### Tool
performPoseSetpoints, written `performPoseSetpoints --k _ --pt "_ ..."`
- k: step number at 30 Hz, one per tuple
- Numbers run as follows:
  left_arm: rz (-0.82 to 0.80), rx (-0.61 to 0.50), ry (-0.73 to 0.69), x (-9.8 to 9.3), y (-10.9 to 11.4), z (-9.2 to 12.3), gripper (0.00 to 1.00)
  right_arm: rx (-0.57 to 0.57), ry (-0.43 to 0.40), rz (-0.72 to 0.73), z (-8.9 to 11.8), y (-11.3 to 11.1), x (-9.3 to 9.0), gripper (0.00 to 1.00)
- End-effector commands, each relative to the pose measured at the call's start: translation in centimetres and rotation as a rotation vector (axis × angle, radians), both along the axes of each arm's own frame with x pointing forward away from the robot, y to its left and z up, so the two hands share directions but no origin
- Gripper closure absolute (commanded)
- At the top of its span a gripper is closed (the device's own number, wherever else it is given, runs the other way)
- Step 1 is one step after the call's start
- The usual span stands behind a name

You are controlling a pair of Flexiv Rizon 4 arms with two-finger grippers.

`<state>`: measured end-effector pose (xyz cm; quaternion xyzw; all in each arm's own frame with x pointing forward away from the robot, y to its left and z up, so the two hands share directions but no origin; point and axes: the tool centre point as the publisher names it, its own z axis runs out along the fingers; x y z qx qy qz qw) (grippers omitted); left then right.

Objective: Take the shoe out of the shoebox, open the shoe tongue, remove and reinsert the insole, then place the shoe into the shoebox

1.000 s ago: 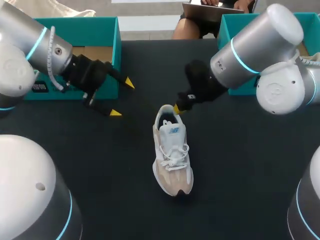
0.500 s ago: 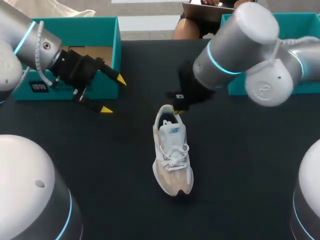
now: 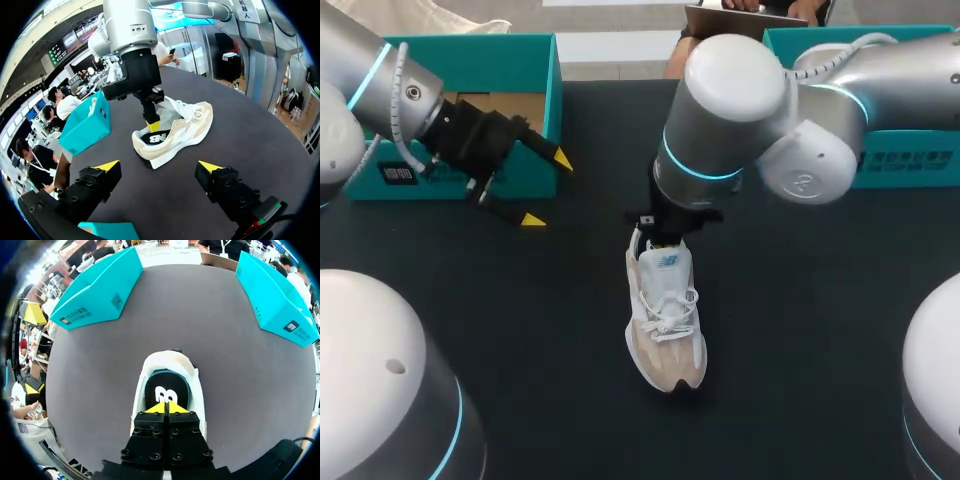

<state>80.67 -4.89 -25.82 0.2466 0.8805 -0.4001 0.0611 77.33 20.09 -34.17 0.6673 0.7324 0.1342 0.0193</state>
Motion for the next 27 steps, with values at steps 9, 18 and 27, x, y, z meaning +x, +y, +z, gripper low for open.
performPoseSetpoints --k 9,18,27 --pt "-0.001 0.002 -0.001 -0.1 0.0 0.0 0.0 -0.006 0.052 -0.001 -3.0 0.7 -0.2 1.0" --pt "-0.001 0.002 -0.001 -0.1 0.0 0.0 0.0 -0.031 0.095 0.005 -5.6 0.5 -0.3 1.0" --pt "-0.001 0.002 -0.001 -0.1 0.0 0.0 0.0 -0.09 0.01 0.01 -2.6 0.3 1.0 1.0"
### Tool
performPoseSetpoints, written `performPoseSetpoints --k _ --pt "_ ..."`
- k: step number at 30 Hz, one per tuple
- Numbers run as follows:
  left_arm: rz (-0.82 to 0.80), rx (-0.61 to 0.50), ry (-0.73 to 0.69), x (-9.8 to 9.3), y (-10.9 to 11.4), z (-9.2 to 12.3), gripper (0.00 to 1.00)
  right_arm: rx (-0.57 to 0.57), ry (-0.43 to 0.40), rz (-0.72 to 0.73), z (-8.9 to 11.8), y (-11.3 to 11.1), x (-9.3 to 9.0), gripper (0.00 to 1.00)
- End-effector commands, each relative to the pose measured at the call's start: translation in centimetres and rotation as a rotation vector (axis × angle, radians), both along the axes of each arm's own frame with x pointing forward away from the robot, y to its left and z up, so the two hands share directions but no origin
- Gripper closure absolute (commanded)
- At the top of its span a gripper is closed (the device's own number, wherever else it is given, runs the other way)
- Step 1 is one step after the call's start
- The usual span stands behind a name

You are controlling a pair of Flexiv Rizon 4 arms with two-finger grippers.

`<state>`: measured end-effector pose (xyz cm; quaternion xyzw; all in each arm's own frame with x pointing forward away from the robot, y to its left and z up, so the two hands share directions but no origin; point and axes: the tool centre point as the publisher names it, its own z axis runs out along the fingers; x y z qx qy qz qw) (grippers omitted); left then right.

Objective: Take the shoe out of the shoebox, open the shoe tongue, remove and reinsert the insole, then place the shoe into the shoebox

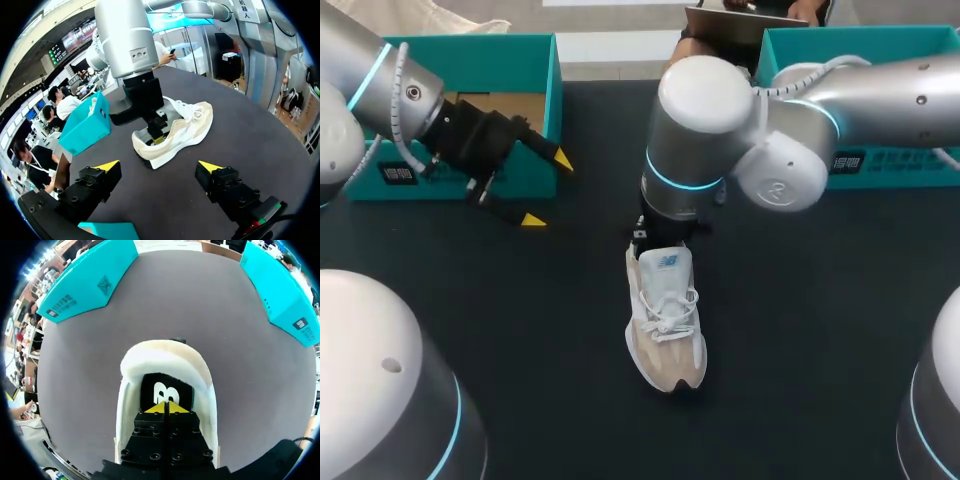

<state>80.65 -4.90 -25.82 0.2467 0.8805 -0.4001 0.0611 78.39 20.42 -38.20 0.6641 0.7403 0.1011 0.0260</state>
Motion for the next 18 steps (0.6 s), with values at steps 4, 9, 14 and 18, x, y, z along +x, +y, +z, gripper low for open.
performPoseSetpoints --k 4,9,14,18 --pt "0.0 0.002 0.0 0.0 0.1 0.0 0.0 -0.038 -0.021 0.03 0.4 0.1 1.2 1.0" --pt "0.0 0.002 0.0 0.0 0.1 0.0 0.0 -0.053 0.002 0.046 -0.9 0.0 2.1 1.0" --pt "0.0 0.002 0.0 0.0 0.1 0.0 0.0 -0.063 0.042 0.049 -2.3 0.2 1.8 1.0" --pt "0.0 0.002 0.0 0.0 0.1 0.0 0.0 -0.075 0.068 0.055 -3.3 0.6 1.3 1.0"
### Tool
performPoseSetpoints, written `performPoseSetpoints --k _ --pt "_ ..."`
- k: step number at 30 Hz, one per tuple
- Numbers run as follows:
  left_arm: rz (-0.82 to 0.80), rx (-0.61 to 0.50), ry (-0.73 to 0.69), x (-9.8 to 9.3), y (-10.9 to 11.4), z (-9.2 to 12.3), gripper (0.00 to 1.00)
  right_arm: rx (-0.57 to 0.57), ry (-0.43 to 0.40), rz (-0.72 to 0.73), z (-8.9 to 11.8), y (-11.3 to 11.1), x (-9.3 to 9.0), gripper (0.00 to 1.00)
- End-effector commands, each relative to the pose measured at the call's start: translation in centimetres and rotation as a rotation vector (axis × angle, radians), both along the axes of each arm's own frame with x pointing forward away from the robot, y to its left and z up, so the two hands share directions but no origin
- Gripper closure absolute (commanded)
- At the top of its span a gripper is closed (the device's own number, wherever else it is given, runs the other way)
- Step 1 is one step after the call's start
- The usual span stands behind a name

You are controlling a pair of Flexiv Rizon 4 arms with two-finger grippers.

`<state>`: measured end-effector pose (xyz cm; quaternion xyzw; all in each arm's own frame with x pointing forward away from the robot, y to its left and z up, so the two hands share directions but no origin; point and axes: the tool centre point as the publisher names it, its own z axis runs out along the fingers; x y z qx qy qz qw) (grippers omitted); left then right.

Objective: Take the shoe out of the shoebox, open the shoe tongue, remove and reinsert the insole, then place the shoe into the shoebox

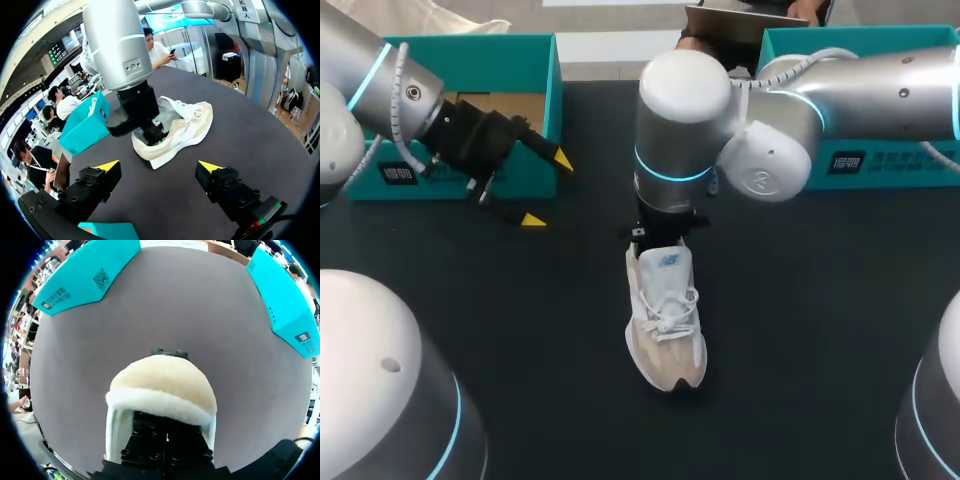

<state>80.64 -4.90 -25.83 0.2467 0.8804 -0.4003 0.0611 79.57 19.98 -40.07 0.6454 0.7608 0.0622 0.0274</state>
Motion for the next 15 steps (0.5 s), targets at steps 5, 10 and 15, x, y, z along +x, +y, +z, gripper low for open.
performPoseSetpoints --k 5,10,15 --pt "0.0 0.002 0.0 0.0 0.1 0.0 0.0 -0.036 0.032 -0.001 -0.3 1.1 -0.6 1.0" --pt "0.0 0.002 0.0 0.0 0.1 0.0 0.0 -0.048 0.07 -0.005 2.1 0.6 -1.5 1.0" --pt "0.0 0.002 0.0 0.0 0.1 0.0 0.0 -0.053 0.186 0.016 3.9 0.5 -2.5 1.0"
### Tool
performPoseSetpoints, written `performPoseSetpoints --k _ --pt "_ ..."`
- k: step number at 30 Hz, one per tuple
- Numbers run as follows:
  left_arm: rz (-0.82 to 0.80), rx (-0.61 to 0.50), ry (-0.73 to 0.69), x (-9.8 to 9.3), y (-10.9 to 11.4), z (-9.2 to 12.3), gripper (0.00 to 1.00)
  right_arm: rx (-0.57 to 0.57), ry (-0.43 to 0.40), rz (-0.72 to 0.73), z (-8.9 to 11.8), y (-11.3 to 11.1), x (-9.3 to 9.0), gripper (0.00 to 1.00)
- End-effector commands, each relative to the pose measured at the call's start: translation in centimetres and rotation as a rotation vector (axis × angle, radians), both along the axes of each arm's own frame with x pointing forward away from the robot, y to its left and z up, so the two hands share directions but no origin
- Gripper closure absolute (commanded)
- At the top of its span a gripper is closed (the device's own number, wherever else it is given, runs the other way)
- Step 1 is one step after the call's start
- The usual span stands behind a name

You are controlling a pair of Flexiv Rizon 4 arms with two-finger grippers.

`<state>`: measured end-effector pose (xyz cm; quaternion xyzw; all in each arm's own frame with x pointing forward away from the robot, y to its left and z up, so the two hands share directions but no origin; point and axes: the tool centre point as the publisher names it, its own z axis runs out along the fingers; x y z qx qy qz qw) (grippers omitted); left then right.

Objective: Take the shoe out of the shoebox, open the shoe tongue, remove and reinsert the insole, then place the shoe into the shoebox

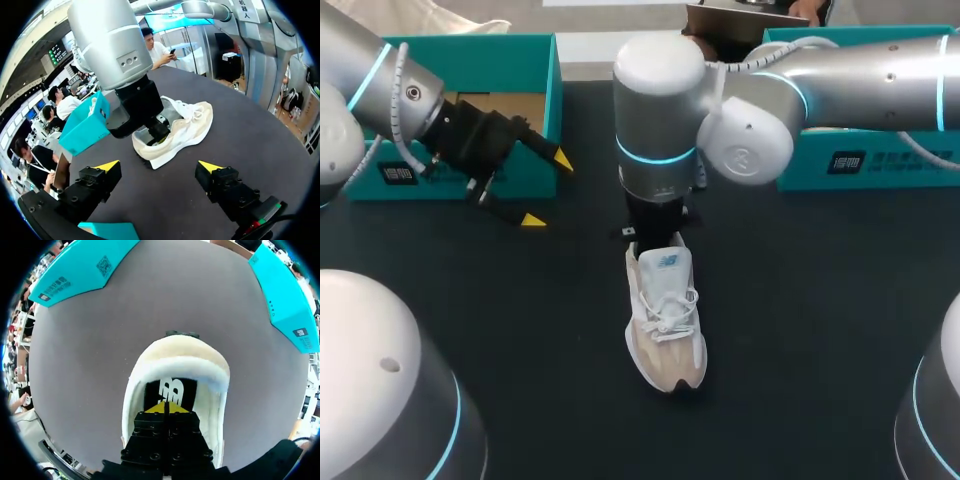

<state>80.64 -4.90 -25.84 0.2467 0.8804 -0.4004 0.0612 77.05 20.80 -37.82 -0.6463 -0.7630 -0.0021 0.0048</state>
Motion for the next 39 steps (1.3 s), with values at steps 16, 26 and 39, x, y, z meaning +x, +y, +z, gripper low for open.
performPoseSetpoints --k 16,26,39 --pt "0.0 0.003 0.0 0.0 0.1 0.0 0.0 0.014 0.253 -0.033 2.1 -0.6 -3.6 1.0" --pt "0.0 0.003 0.0 0.0 0.1 0.0 0.0 0.003 0.249 -0.05 2.7 -0.8 -3.7 0.0" --pt "0.0 0.003 0.0 0.0 0.1 0.0 0.0 0.015 0.231 -0.049 3.3 -0.9 -3.9 0.0"
